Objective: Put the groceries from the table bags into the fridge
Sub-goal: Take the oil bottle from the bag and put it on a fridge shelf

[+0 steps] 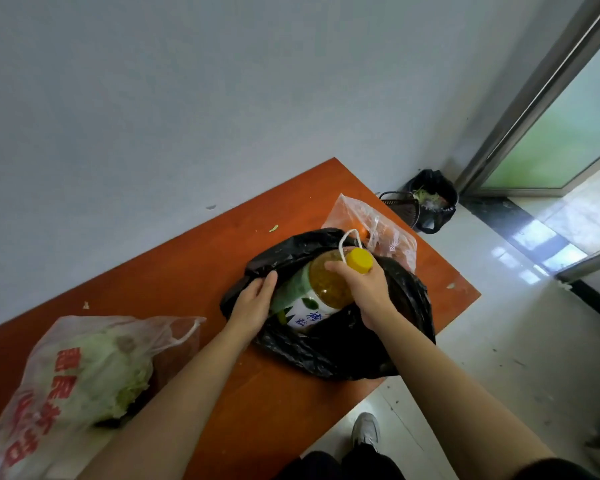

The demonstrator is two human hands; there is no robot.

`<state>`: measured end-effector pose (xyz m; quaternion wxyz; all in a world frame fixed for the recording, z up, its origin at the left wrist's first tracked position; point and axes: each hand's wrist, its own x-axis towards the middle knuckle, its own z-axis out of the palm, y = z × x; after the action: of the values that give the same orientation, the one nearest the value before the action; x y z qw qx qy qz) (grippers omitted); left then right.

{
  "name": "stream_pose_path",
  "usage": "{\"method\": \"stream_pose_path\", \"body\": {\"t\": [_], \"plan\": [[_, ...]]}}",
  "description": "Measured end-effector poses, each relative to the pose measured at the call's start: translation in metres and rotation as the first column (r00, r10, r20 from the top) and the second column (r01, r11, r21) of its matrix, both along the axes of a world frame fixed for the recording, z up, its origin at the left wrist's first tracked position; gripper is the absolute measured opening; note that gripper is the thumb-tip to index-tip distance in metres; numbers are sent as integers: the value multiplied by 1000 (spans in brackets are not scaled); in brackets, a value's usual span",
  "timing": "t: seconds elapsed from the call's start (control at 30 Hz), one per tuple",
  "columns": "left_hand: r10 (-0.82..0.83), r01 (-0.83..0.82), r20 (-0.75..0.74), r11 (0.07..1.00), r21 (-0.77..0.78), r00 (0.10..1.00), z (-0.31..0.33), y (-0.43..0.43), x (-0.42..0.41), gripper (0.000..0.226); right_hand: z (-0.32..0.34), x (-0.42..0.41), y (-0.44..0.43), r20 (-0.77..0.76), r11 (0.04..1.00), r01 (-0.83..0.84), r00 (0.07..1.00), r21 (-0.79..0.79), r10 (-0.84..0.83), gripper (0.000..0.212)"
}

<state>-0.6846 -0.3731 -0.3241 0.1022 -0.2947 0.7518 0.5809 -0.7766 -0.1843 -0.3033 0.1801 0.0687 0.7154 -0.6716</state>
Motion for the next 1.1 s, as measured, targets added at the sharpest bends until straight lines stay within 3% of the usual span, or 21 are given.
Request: {"method": "stream_pose_path", "body": {"t": [0.13,0.27,0.47,0.6,0.77,0.9,1.03,1.1], "plan": [[53,-61,216,998,29,975,-3,-1,1,81,3,7,6,-3,984,180,984,-2,-180,20],[110,-138,241,985,100,964,6,13,-8,81,25,8,11,-159,988,142,979,67,-130,28],[224,-269,287,955,128,931,33,35,-26,79,73,-11,45,-217,966,219,945,-134,-245,23],[286,-331,209,916,228,935,65,51,-44,79,106,-23,70,-231,933,201,933,-298,-275,29],[299,-306,73,942,139,952,111,77,-64,90,141,-36,103,-167,875,238,928,-422,-334,17],[291,-283,-35,948,145,956,133,95,-79,81,161,-37,128,-215,865,253,903,-432,-371,24],[242,-221,-115,960,170,964,141,110,-82,102,177,-20,149,-310,873,265,860,-409,-406,32],[179,-147,-171,972,185,969,144,120,-80,86,181,-5,158,-348,870,317,822,-379,-451,43]]}}
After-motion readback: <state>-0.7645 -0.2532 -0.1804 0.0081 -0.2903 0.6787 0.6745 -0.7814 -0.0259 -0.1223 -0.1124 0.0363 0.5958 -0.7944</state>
